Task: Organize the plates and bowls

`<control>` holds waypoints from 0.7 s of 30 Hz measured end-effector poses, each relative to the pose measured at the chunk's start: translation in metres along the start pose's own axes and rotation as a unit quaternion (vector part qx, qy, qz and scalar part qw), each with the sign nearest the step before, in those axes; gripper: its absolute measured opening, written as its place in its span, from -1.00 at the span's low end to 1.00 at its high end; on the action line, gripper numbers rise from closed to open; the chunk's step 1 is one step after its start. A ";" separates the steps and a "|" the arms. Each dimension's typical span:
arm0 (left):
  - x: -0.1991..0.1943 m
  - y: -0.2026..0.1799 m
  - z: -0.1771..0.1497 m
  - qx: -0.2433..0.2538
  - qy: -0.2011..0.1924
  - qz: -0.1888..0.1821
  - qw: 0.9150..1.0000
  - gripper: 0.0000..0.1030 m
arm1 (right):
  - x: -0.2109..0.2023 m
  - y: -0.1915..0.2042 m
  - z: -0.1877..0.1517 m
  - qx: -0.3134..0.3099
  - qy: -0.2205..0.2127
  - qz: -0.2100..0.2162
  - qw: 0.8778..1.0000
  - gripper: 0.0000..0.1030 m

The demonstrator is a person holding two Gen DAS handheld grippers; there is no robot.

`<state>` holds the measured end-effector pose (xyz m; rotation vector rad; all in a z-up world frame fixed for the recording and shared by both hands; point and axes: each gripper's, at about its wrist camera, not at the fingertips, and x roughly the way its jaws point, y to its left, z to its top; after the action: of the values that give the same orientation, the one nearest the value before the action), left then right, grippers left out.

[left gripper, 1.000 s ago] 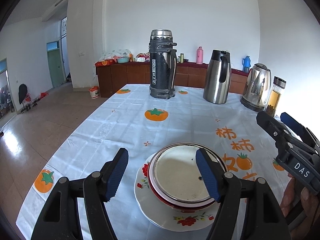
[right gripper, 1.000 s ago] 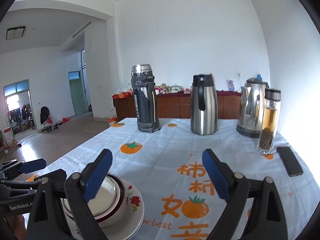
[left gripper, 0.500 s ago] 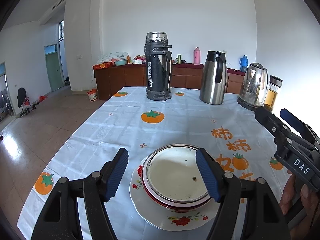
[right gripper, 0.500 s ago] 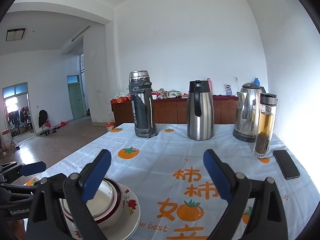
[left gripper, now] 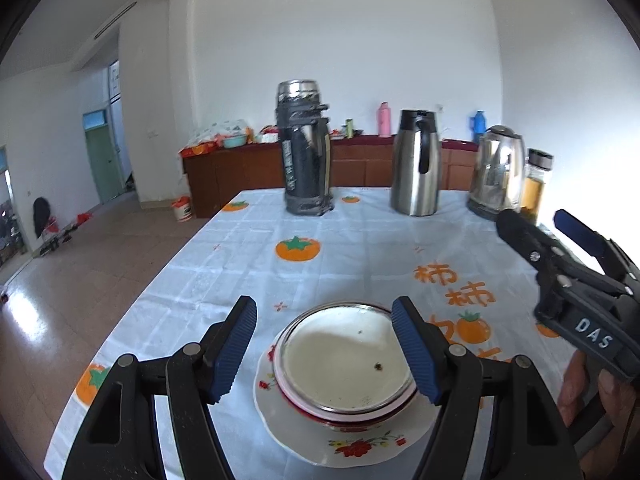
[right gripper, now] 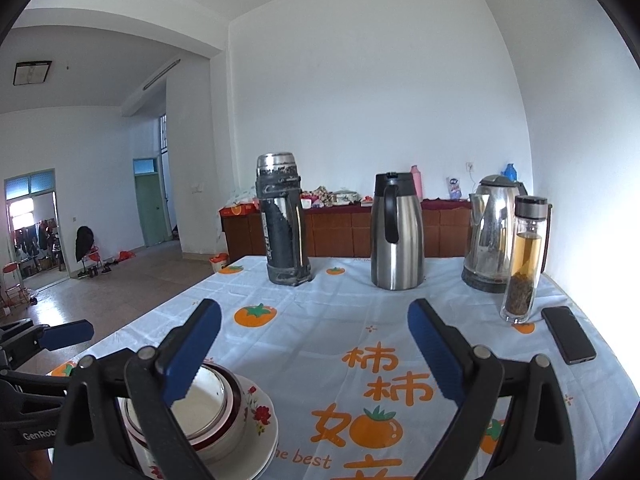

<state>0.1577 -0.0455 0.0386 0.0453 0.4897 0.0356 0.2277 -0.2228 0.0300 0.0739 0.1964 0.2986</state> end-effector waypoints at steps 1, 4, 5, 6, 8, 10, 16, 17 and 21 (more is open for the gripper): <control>-0.002 -0.001 0.001 0.002 -0.003 -0.003 1.000 0.40 | -0.001 0.000 0.000 -0.001 -0.003 -0.001 1.000 0.89; -0.006 -0.004 0.004 0.006 -0.013 0.008 1.000 0.40 | -0.004 0.001 0.001 -0.003 -0.007 -0.005 1.000 0.91; -0.006 -0.004 0.005 0.006 -0.015 0.008 1.000 0.40 | -0.004 0.001 0.001 -0.005 -0.008 -0.006 1.000 0.91; -0.007 -0.004 0.005 0.004 -0.016 0.008 1.000 0.40 | -0.004 0.002 0.001 -0.007 -0.008 -0.006 1.000 0.91; -0.005 -0.003 0.006 0.000 -0.012 0.008 1.000 0.40 | -0.005 0.003 0.002 -0.010 -0.009 -0.007 1.000 0.91; -0.003 -0.001 0.006 -0.007 -0.008 0.007 1.000 0.40 | -0.005 0.004 0.002 -0.012 -0.010 -0.007 1.000 0.91; -0.003 0.005 0.006 -0.024 -0.018 -0.002 1.000 0.40 | -0.006 0.004 0.002 -0.012 -0.013 -0.008 1.000 0.91; -0.004 0.005 0.005 -0.024 -0.023 -0.001 0.999 0.40 | -0.007 0.004 0.002 -0.012 -0.013 -0.008 1.000 0.91; -0.007 0.003 0.005 -0.023 -0.028 -0.002 0.999 0.40 | -0.007 0.004 0.002 -0.013 -0.013 -0.008 1.000 0.92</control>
<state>0.1540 -0.0431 0.0466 -0.0007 0.4321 0.0412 0.2207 -0.2210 0.0334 0.0514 0.1665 0.2838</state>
